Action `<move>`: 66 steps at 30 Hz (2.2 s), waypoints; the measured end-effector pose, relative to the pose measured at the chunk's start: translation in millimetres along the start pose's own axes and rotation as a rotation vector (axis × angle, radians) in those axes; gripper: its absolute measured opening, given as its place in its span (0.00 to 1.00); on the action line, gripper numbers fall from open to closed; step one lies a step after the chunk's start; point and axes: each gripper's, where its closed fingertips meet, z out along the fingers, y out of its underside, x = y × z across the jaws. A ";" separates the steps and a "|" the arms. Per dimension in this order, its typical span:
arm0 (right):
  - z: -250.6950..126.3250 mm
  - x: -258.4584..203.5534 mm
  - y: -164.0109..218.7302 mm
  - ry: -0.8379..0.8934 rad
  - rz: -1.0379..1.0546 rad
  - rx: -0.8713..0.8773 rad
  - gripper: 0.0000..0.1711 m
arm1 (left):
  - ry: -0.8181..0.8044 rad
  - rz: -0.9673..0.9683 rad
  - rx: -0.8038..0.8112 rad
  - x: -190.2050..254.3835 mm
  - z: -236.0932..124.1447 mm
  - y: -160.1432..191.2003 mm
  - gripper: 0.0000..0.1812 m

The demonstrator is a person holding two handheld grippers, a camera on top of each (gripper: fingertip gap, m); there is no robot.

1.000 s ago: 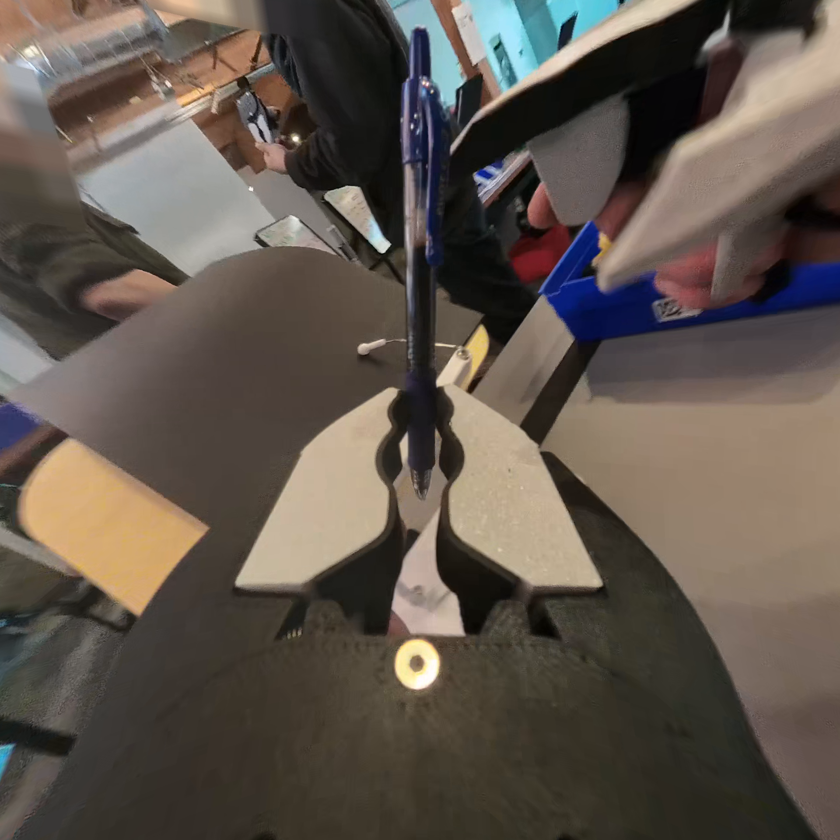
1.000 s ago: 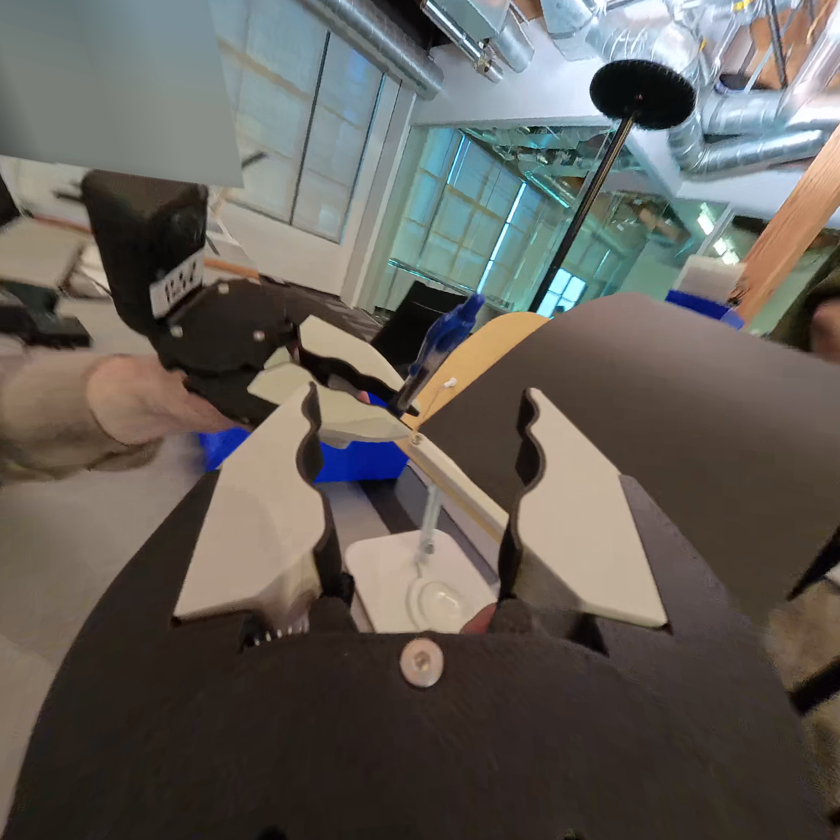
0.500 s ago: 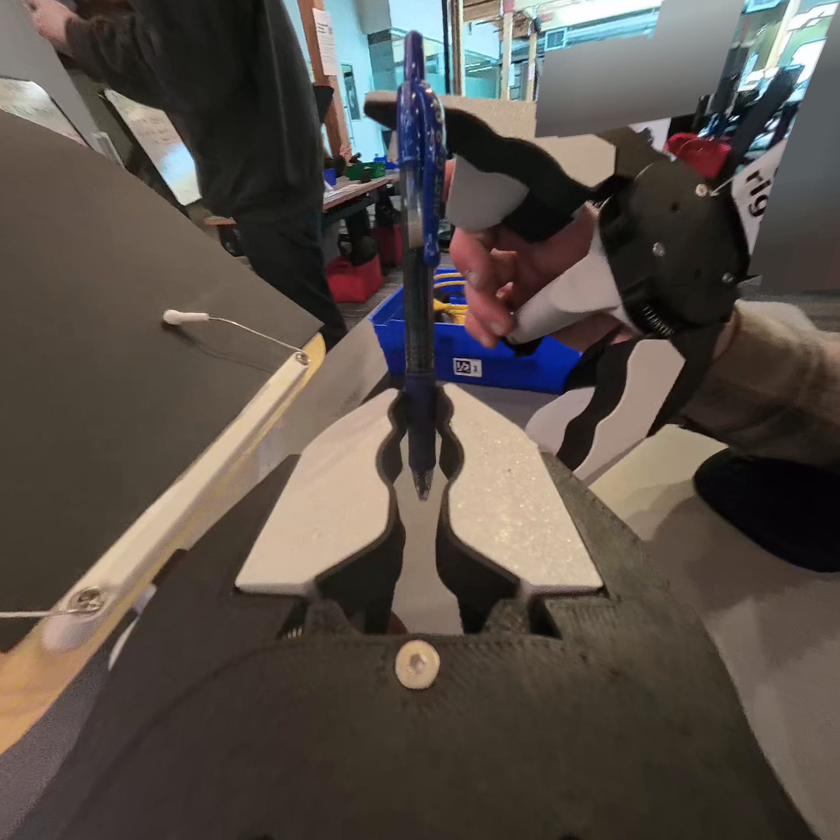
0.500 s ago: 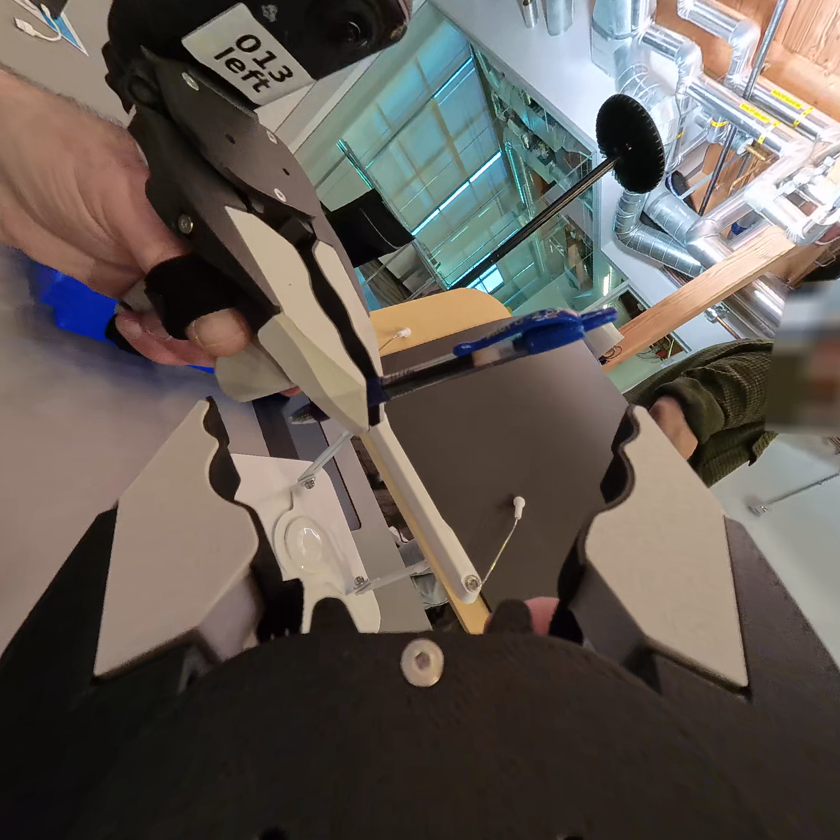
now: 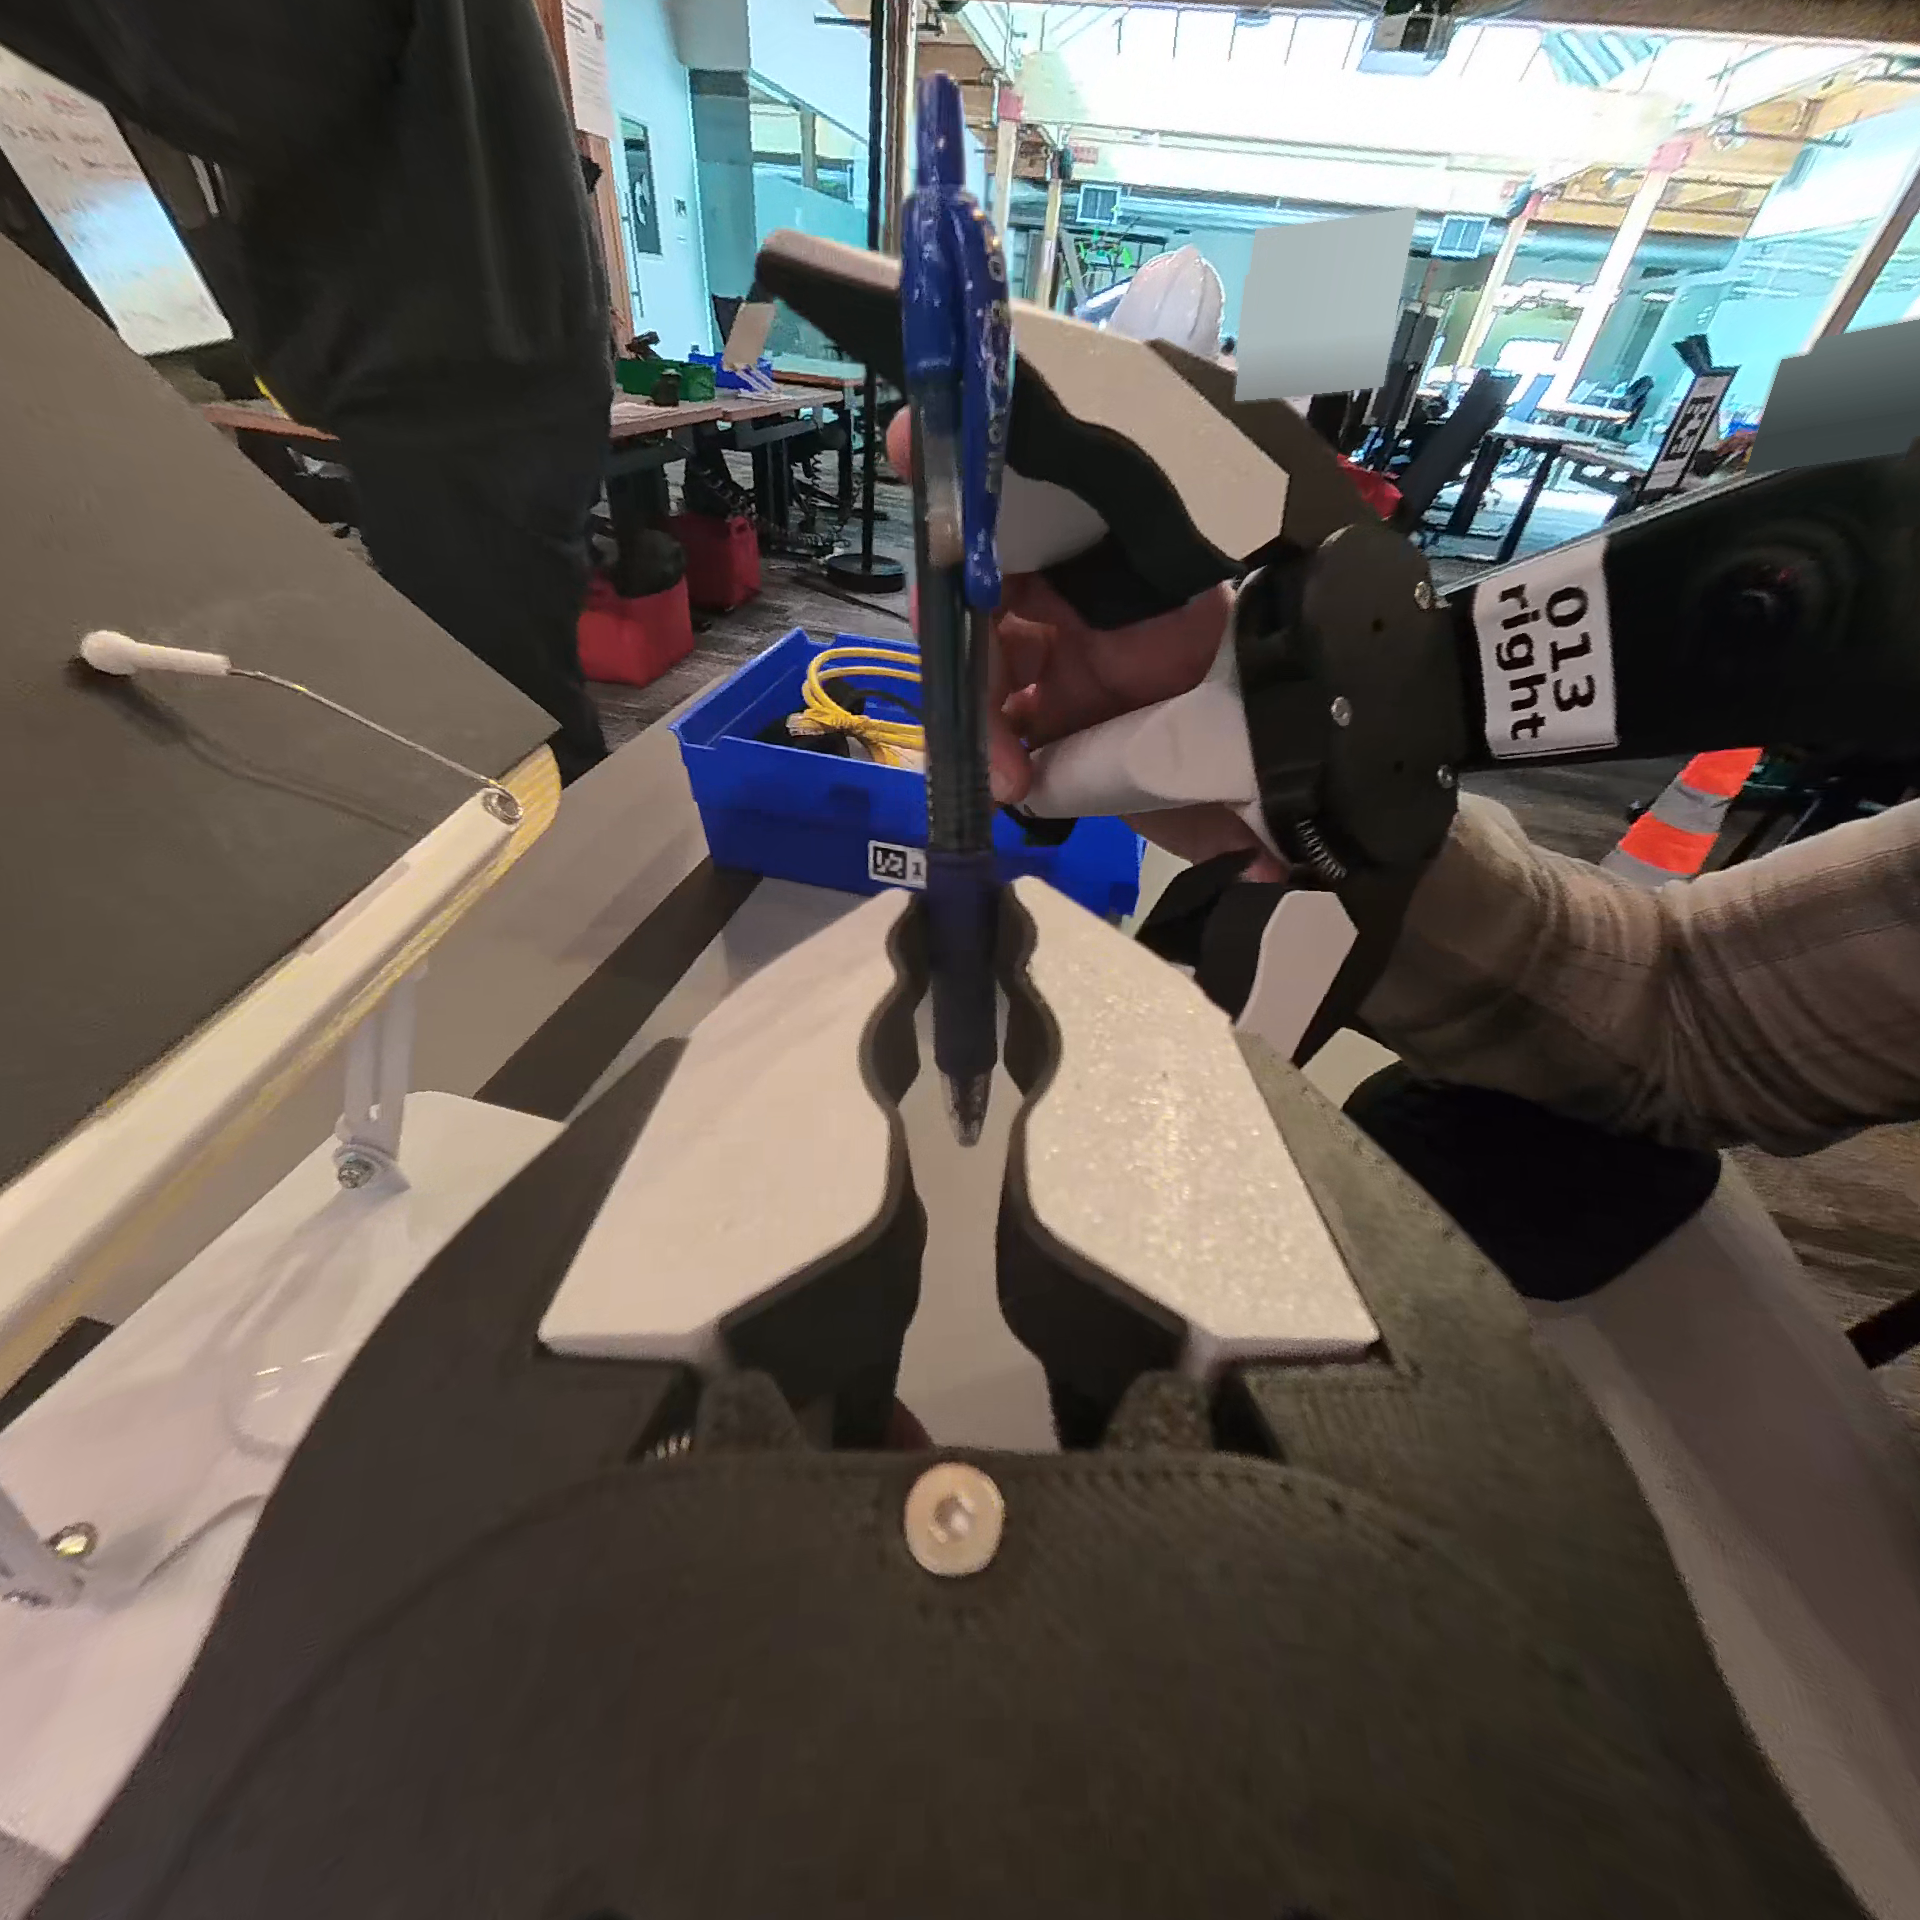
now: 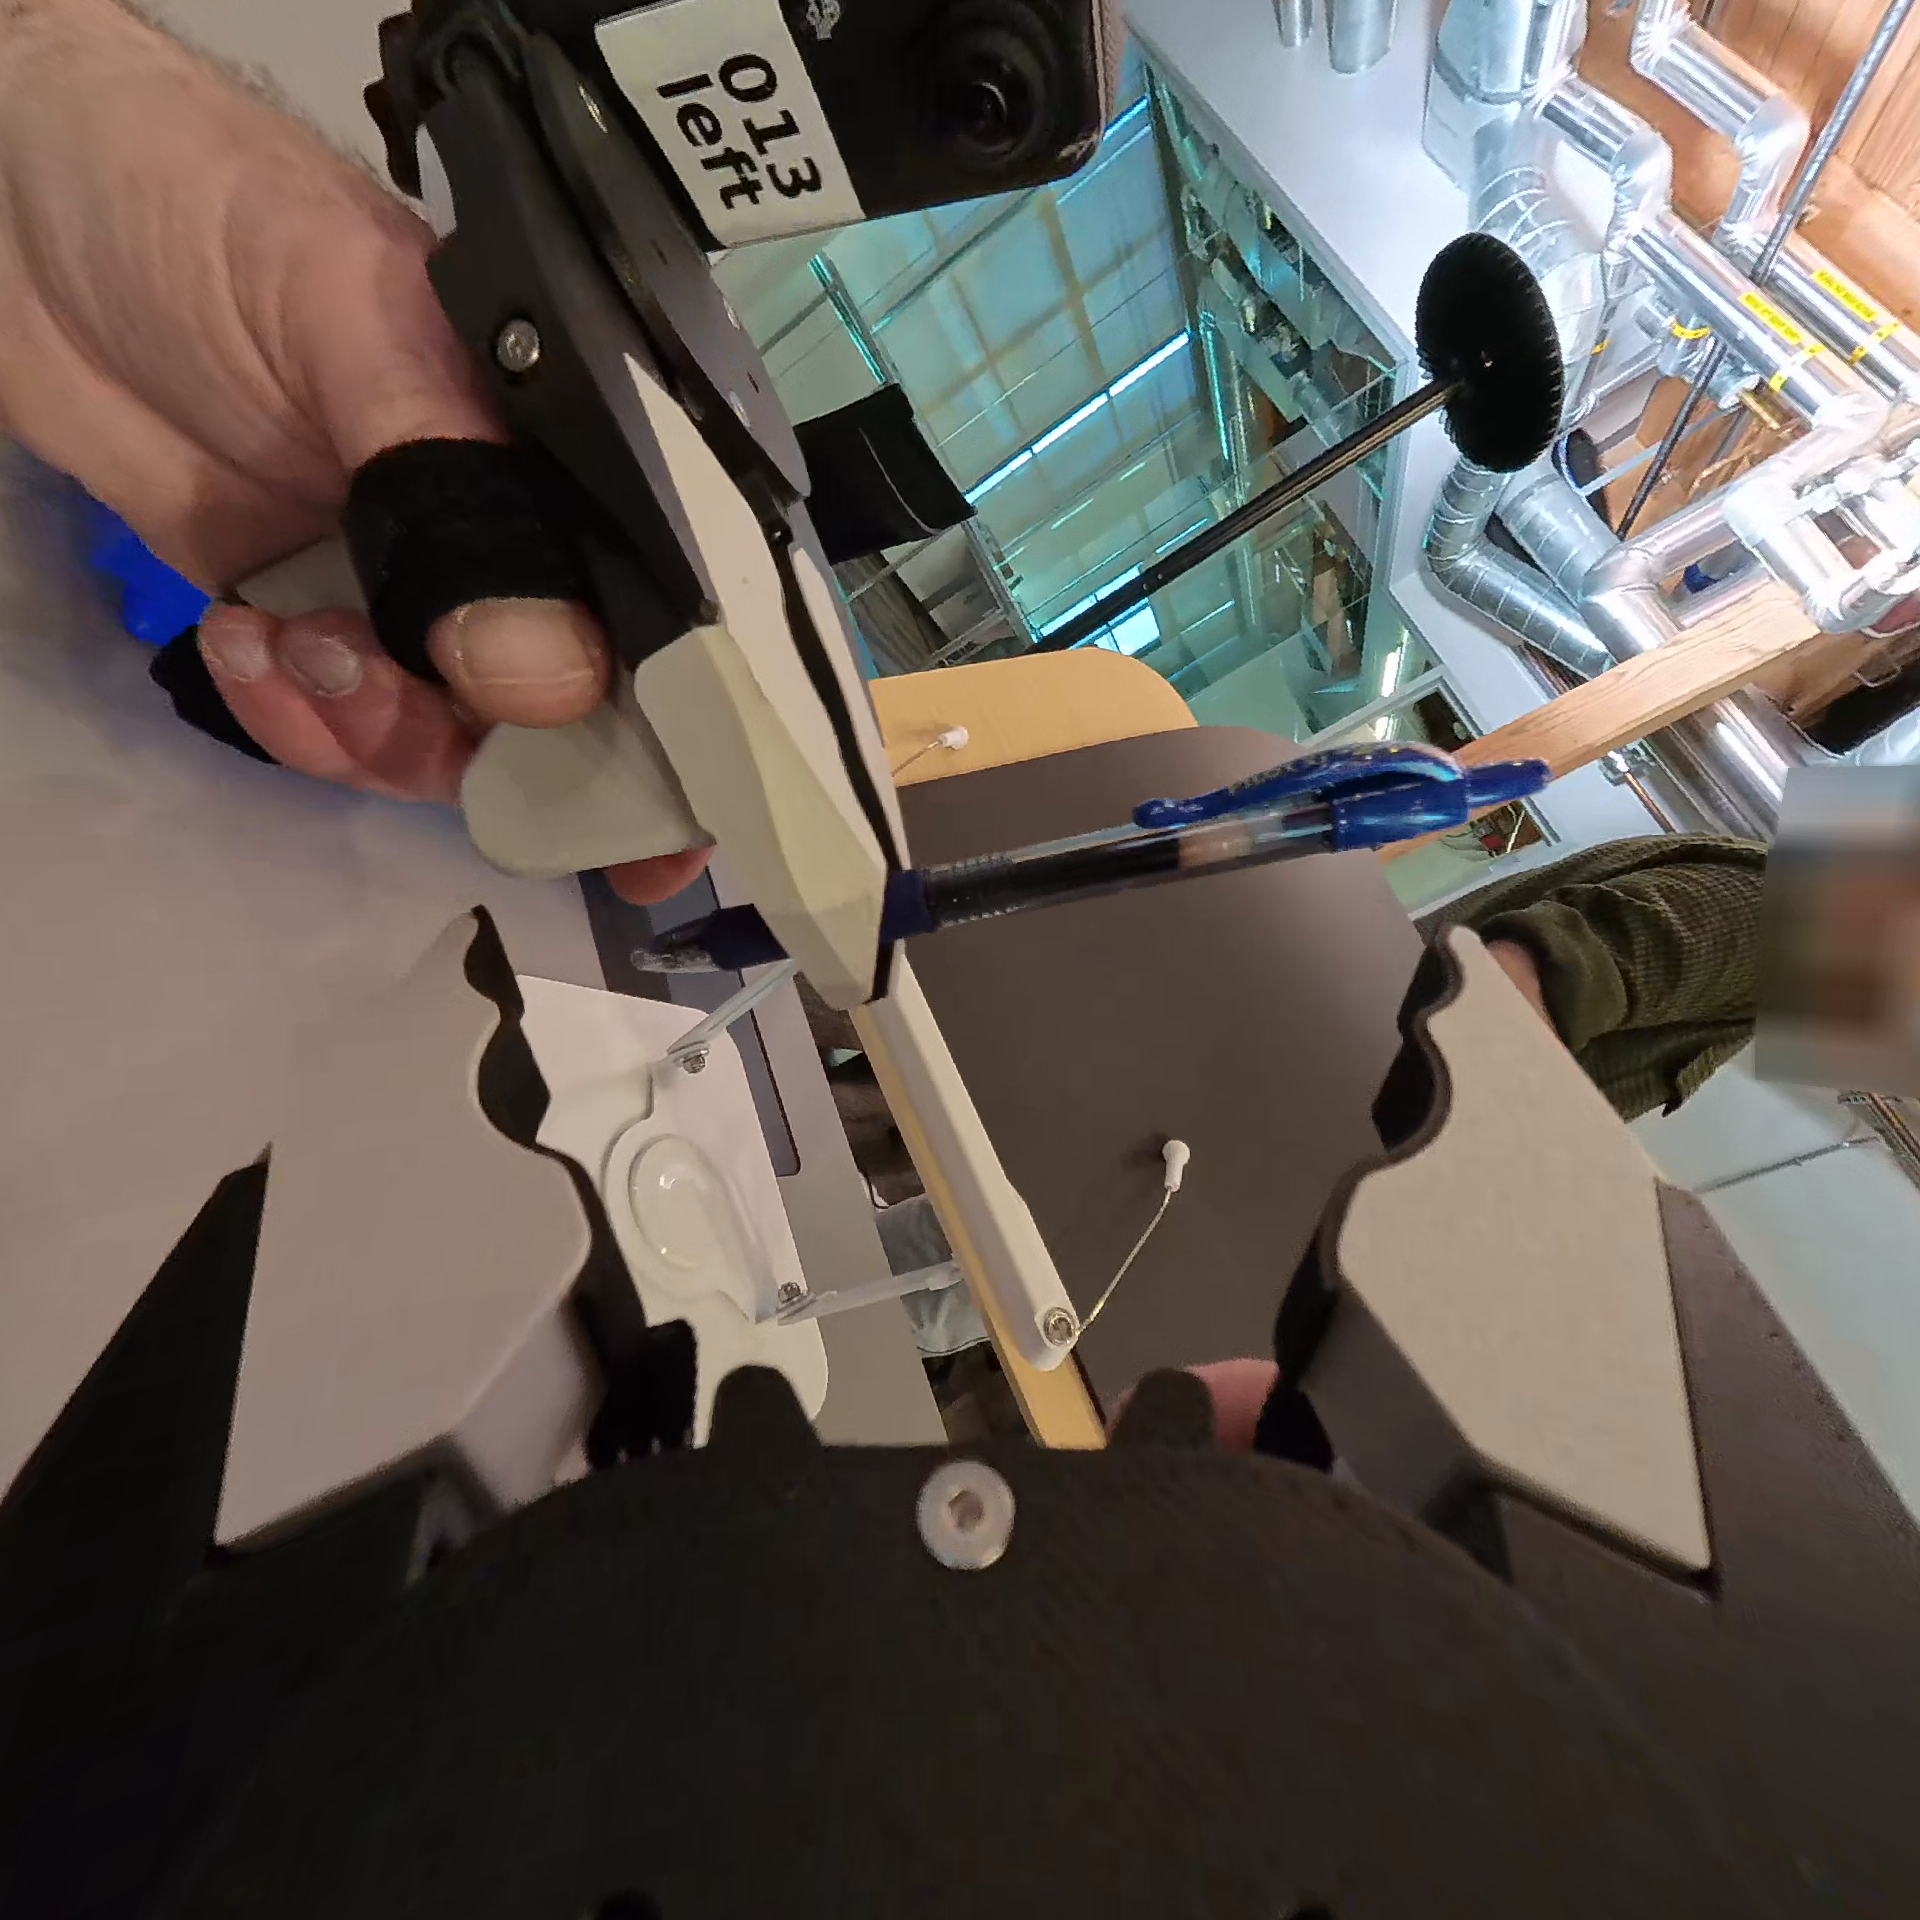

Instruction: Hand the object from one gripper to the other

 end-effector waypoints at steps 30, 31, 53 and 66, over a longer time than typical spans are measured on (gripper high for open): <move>-1.3 -3.5 8.0 0.017 -0.171 -0.043 0.93 | 0.117 -0.084 -0.018 16.8 7.8 8.8 0.06; -1.6 -2.3 7.5 0.023 -0.168 -0.040 0.93 | 0.117 -0.087 -0.016 16.2 7.6 8.8 0.06; -5.7 -0.6 -2.1 0.065 -0.290 -0.012 0.93 | 0.157 -0.147 -0.018 19.3 8.1 11.1 0.06; -5.8 -1.9 -0.2 0.043 -0.279 -0.020 0.90 | 0.162 -0.156 -0.013 20.4 8.5 10.7 0.06</move>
